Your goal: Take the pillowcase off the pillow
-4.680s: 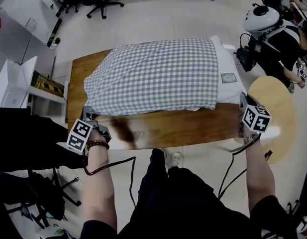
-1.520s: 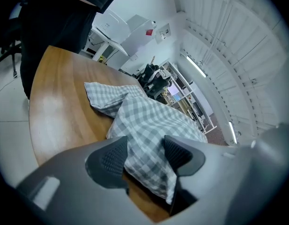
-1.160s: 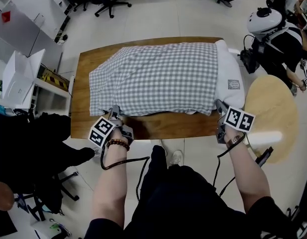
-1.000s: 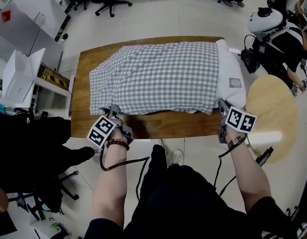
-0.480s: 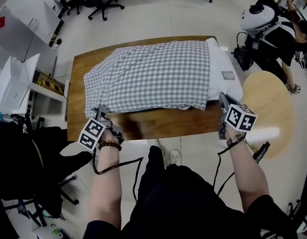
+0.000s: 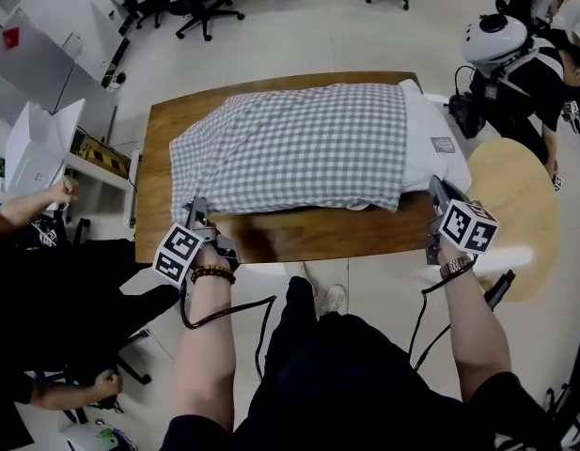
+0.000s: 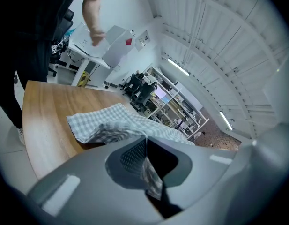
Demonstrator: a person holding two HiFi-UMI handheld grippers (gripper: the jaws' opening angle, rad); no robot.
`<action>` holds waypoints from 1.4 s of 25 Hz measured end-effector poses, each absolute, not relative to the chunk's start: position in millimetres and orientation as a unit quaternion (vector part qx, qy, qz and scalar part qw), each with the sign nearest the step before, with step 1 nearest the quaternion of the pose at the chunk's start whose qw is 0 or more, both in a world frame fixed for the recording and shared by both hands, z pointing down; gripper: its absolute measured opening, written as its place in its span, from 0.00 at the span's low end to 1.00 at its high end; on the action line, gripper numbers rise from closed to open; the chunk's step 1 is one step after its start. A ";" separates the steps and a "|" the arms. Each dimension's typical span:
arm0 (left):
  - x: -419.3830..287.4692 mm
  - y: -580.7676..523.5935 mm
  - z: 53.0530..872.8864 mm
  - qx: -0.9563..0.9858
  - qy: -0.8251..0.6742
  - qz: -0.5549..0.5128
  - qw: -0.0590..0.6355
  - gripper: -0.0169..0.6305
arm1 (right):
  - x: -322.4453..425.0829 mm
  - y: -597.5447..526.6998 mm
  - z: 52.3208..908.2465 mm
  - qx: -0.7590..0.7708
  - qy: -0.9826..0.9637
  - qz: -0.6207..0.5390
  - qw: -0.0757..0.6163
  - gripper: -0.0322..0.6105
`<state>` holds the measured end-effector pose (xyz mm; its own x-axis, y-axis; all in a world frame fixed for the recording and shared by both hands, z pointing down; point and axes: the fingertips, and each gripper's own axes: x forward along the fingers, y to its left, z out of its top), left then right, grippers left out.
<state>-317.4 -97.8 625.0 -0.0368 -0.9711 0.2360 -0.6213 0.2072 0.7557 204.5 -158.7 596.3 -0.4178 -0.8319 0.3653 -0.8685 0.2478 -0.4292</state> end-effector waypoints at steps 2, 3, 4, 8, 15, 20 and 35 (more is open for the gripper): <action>-317.0 -95.3 620.0 0.582 -0.678 -0.244 0.376 0.05 | 207.5 -157.1 592.0 0.540 -0.789 0.293 0.032 0.06; -316.9 -94.7 618.3 0.581 -0.677 -0.250 0.377 0.05 | 209.1 -157.2 591.1 0.540 -0.788 0.293 0.031 0.06; -316.8 -94.4 617.6 0.579 -0.676 -0.254 0.377 0.05 | 210.8 -157.8 591.3 0.541 -0.787 0.294 0.029 0.06; -322.2 -94.7 618.7 0.571 -0.678 -0.269 0.376 0.04 | 218.5 -162.3 594.1 0.545 -0.783 0.298 0.025 0.06; -344.4 -93.7 616.9 0.562 -0.683 -0.282 0.373 0.04 | 226.0 -167.3 593.1 0.555 -0.777 0.297 0.014 0.06; -364.7 -94.6 615.6 0.558 -0.686 -0.285 0.370 0.04 | 229.2 -166.8 596.7 0.563 -0.768 0.305 0.010 0.06; -351.0 -75.4 600.9 0.579 -0.731 -0.163 0.322 0.24 | 218.4 -131.5 605.9 0.511 -0.802 0.291 0.102 0.25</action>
<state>-351.0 -75.4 600.9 -0.1212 -0.9518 0.2817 -0.7411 0.2756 0.6122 218.4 -131.5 605.9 -0.4562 -0.7614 0.4605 -0.8796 0.3076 -0.3628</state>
